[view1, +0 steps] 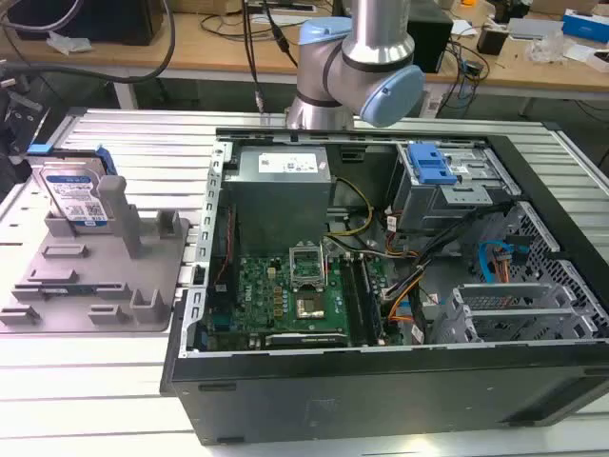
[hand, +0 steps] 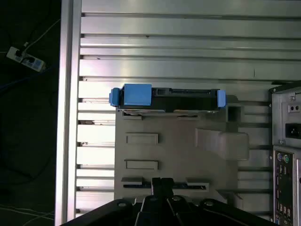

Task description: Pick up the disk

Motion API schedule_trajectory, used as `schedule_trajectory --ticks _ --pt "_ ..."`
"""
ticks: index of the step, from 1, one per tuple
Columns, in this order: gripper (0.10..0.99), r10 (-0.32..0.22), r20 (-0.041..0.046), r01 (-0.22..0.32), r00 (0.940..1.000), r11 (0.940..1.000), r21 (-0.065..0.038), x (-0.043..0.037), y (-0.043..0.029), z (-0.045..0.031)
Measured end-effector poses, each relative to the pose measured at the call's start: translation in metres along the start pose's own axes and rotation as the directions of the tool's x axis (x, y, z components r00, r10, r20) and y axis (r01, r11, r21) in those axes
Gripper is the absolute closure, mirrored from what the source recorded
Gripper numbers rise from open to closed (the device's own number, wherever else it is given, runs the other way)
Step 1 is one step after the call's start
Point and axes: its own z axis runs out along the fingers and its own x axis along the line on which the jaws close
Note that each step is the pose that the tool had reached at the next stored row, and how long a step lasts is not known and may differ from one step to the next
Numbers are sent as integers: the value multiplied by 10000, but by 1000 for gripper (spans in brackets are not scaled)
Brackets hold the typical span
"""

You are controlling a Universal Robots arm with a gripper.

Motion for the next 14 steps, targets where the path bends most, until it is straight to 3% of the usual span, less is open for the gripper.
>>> schedule_trajectory --ticks 8,12,14 --pt "980 -106 -5 106 9999 9999 0 0 0 0" --pt "980 -835 -31 835 9965 9965 -1 0 0 3" --pt "980 -1381 -52 1381 9904 9904 -3 0 0 5"
